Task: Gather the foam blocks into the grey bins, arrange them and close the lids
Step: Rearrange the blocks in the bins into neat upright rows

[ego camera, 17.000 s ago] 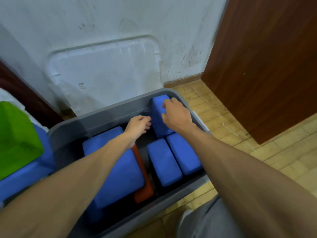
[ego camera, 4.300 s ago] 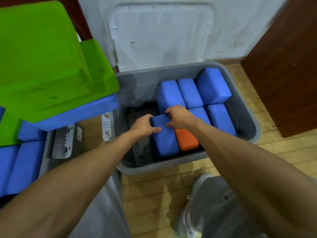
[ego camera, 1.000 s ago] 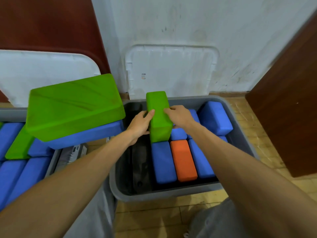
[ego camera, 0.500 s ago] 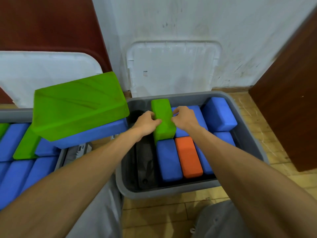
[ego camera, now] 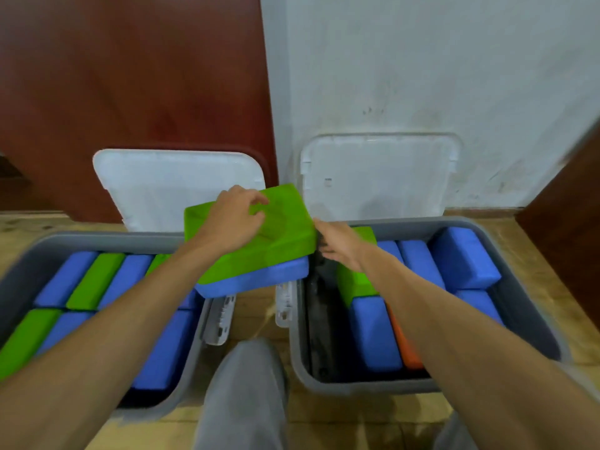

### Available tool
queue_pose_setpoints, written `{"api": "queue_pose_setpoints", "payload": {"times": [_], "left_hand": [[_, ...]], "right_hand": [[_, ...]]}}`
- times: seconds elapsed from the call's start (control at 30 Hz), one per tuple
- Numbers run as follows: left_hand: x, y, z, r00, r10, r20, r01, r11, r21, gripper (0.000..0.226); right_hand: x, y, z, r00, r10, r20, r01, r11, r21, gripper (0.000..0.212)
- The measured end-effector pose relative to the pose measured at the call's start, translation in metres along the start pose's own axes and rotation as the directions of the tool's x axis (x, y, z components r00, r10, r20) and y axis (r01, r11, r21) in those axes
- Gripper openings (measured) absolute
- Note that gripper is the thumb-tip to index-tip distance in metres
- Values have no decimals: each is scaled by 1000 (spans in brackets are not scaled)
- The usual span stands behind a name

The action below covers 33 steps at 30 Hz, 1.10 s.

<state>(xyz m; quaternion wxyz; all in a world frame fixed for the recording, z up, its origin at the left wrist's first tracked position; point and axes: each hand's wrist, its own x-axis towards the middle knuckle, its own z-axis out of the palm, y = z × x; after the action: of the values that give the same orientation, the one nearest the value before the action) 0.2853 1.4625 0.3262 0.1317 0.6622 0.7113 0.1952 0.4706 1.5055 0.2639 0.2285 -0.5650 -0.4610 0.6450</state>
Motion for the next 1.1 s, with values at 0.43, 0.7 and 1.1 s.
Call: {"api": "queue_pose_setpoints", "payload": {"times": [0.43, 0.7, 1.1], "left_hand": [[-33, -28, -4, 999, 9, -36, -16, 983, -182, 45], [-35, 6, -27, 978, -73, -196, -99, 664, -741, 51], [-1, 118, -9, 999, 42, -16, -38, 612, -790, 56]], "right_hand": [[-30, -24, 24, 953, -210, 219, 123, 927, 354, 13], [-47, -60, 25, 867, -490, 92, 446, 845, 296, 76], [-101, -77, -81, 874, -470, -124, 474, 881, 2, 31]]}}
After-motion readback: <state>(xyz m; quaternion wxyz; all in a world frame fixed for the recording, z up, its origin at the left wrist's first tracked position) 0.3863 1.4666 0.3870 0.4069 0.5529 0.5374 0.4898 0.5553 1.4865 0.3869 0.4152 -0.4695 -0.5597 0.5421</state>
